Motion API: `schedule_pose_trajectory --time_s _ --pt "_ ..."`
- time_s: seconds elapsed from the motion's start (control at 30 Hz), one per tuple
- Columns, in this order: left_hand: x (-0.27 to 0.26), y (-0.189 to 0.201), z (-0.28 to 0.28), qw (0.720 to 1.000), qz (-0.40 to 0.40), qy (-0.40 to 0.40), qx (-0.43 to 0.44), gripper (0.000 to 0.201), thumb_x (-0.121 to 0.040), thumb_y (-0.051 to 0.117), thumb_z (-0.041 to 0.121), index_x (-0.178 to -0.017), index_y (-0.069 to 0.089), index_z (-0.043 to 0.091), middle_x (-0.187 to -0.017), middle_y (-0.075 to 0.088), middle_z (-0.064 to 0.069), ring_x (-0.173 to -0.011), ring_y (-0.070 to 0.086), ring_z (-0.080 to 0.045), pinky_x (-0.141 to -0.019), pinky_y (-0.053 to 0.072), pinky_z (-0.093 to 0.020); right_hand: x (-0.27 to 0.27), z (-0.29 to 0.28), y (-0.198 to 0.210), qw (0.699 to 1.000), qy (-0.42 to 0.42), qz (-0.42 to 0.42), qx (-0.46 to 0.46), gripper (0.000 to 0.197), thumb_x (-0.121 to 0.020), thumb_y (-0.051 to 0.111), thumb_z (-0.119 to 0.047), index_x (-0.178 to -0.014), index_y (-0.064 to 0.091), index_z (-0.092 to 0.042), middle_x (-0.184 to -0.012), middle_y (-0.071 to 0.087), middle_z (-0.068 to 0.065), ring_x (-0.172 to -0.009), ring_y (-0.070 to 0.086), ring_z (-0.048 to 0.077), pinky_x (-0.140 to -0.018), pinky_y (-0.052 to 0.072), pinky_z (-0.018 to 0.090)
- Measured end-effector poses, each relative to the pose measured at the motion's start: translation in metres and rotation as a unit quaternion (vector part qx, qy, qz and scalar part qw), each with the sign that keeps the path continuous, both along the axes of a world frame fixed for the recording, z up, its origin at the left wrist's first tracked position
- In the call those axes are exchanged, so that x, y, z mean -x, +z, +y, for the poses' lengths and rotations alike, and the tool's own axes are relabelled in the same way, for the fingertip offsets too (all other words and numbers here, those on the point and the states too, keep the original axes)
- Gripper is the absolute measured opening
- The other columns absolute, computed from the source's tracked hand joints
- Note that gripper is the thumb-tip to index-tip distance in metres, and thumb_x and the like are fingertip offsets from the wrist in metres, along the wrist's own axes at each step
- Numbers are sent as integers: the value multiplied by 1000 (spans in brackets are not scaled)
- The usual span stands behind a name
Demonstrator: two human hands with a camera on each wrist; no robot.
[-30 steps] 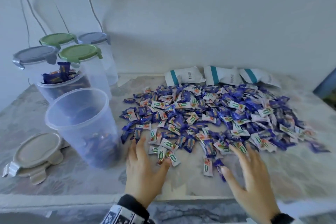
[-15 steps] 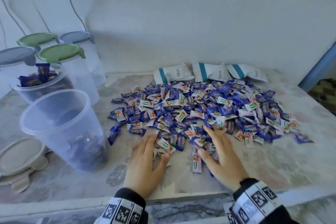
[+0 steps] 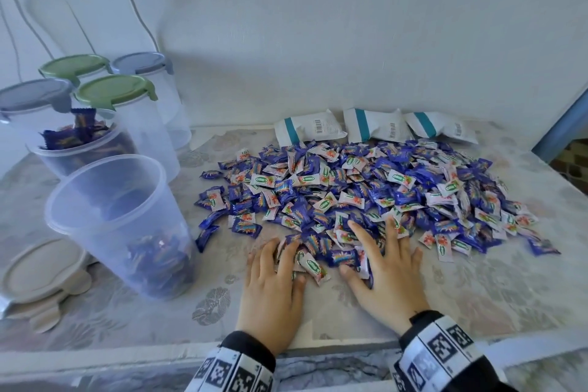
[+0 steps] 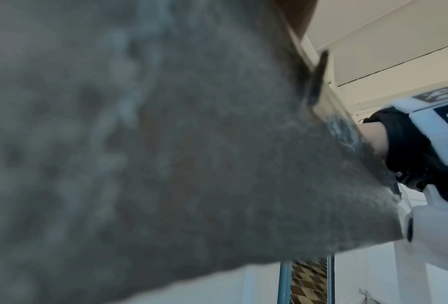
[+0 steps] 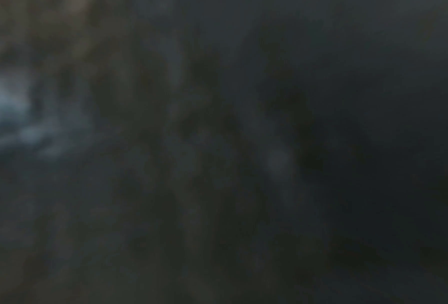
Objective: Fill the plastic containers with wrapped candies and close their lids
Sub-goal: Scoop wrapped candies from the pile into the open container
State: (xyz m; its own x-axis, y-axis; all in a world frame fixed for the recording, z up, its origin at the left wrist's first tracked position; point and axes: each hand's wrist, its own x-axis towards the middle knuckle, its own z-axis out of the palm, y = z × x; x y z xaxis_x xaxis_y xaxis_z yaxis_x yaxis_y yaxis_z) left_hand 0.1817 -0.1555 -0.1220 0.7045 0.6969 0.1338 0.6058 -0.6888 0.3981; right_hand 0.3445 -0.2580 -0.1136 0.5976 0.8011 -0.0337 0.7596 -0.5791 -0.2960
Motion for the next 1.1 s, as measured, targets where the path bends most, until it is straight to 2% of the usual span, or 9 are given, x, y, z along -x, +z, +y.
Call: schedule_pose_trajectory --time_s 0.13,0.23,0.3,0.4,0.5,0.6,0.7,0.87,1.1 --pt "2 0 -2 999 33 -18 -29 50 -88 34 52 -134 44 36 -130 53 -17 -118 53 -38 -100 29 -51 0 3 -3 998 55 -2 -32 70 -68 20 -82 -132 -5 -68 -159 0 1 -142 12 33 -113 2 55" --pt "1 -1 -2 999 5 -17 -29 41 -87 36 52 -123 47 37 -124 57 -13 -114 57 -36 -99 34 -51 0 2 -1 986 91 26 -139 55 -75 43 -69 -128 33 -55 -140 40 3 -127 38 32 -105 29 52" --pt "0 0 -3 999 -20 -13 -21 36 -84 41 52 -113 49 34 -118 57 -13 -109 58 -36 -96 42 -54 1 2 0 982 78 3 -174 48 -76 49 -66 -120 45 -46 -131 45 7 -122 43 32 -97 38 55" --pt "0 -1 -2 1000 -1 -18 -14 38 -85 36 58 -111 49 33 -121 55 -15 -114 56 -37 -95 41 -56 1 3 0 988 56 -32 -139 64 -73 37 -80 -132 32 -56 -155 18 14 -141 15 42 -110 16 63" --pt "0 -3 -1 998 21 -37 -40 45 -91 26 59 -127 45 40 -125 57 -14 -116 56 -36 -93 42 -56 1 3 -6 994 94 -26 -59 72 -63 9 -94 -130 -6 -71 -155 -20 -2 -139 -22 35 -109 -9 56" --pt "-1 -3 -1 998 -12 -40 -49 40 -85 38 51 -122 48 40 -118 60 -11 -108 58 -35 -89 47 -54 0 2 -6 988 125 -2 -86 66 -74 22 -86 -134 24 -60 -154 24 3 -141 18 35 -109 19 59" --pt "-1 -5 -3 995 -84 -30 -45 30 -84 42 45 -111 52 34 -110 58 -8 -100 54 -29 -78 53 -44 -2 2 -5 981 126 -26 -146 51 -83 38 -72 -122 50 -41 -128 49 4 -115 48 29 -89 44 47" --pt "-1 -10 -5 988 -132 -14 -78 22 -80 46 40 -98 52 30 -95 55 -1 -88 40 -16 -69 44 -32 -2 0 -1 974 111 -56 -190 39 -83 49 -57 -110 59 -30 -106 55 3 -89 52 24 -68 48 35" --pt "0 -4 -6 978 -197 -16 -71 16 -85 49 27 -99 47 21 -84 53 -3 -71 55 -22 -60 49 -32 -3 -1 2 970 89 -80 -214 29 -71 80 -32 -94 67 -19 -89 56 5 -68 55 20 -45 36 19"
